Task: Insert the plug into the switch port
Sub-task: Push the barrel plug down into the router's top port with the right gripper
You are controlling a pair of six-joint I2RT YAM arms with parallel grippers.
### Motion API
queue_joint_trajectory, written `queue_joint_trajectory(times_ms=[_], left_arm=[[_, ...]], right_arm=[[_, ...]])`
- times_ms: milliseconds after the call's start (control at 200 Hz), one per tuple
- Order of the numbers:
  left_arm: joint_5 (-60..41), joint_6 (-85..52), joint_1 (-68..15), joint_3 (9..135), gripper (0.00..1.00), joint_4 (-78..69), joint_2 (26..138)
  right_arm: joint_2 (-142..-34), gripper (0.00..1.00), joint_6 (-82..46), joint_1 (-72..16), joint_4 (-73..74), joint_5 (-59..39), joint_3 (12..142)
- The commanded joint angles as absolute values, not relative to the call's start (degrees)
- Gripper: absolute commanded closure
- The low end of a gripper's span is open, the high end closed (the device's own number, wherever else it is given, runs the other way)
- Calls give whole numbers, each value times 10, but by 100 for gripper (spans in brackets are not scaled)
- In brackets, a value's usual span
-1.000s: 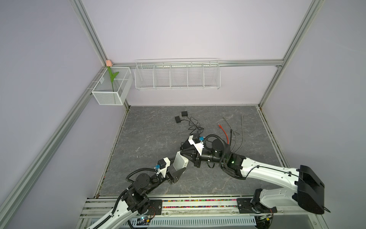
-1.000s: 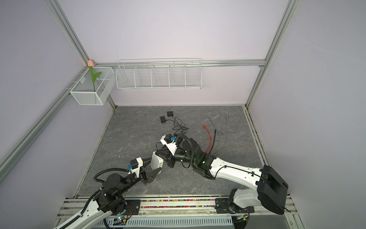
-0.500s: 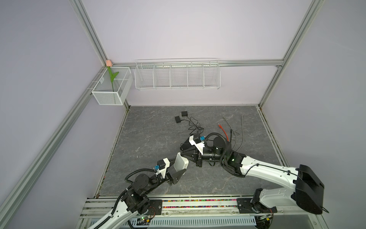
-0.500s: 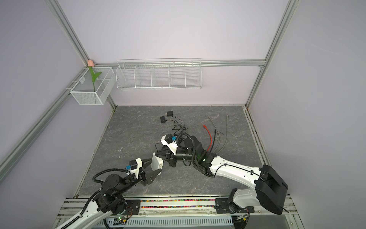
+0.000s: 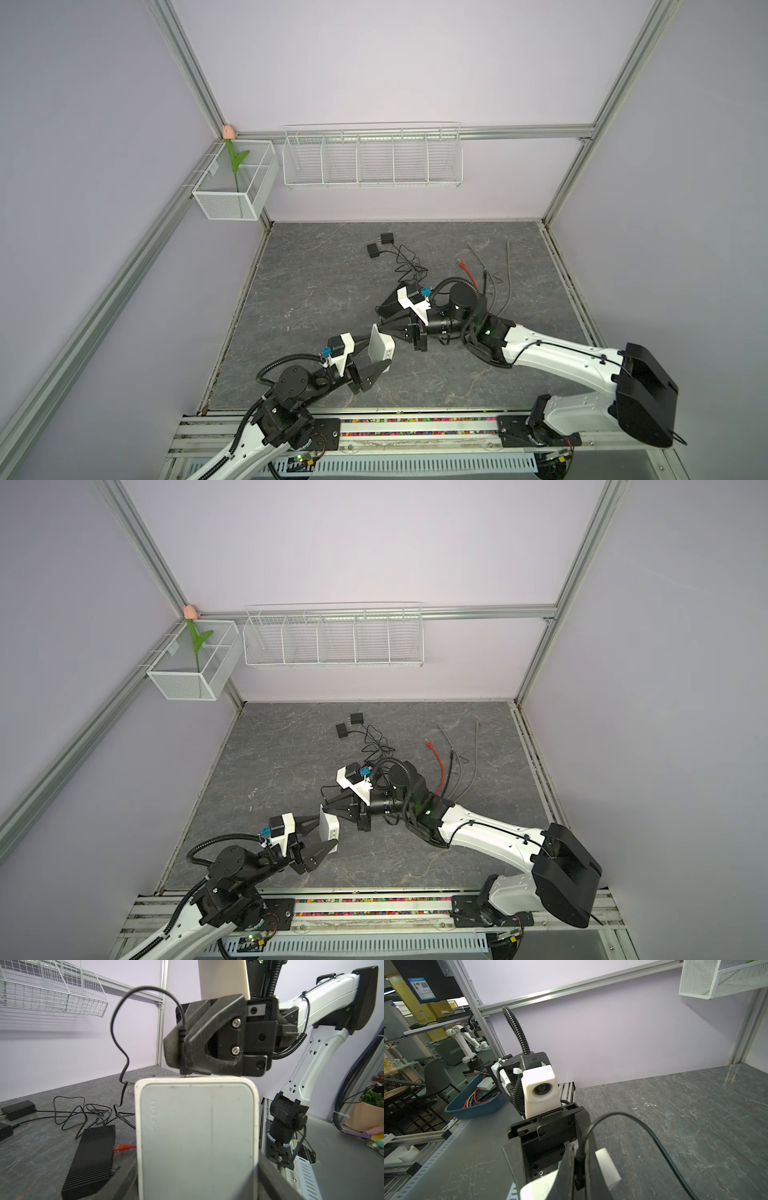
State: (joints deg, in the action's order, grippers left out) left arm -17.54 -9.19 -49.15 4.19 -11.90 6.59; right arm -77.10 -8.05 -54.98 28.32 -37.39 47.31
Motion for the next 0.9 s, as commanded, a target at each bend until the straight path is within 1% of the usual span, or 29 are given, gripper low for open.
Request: queue_joint_trajectory(times_ms=[0, 190, 455, 695, 850, 895], left_arm=[[-203, -88, -495, 143, 100, -388, 28], [-216, -103, -494, 152, 100, -407, 35], [-227, -119, -495, 152, 100, -449, 50], [-234, -123, -495, 158, 100, -475, 59], [-237, -127, -495, 159, 100, -479, 62], [-236, -126, -494, 158, 100, -474, 61]], right_arm=[[-804, 93, -53, -568, 73, -398, 419], [-787, 93, -44, -583, 64, -397, 418], [-763, 93, -49, -590, 93, -394, 403], [-781, 93, -60, -590, 85, -389, 408], [-784, 92, -61, -590, 66, -370, 419], [-779, 88, -61, -590, 63, -371, 422]])
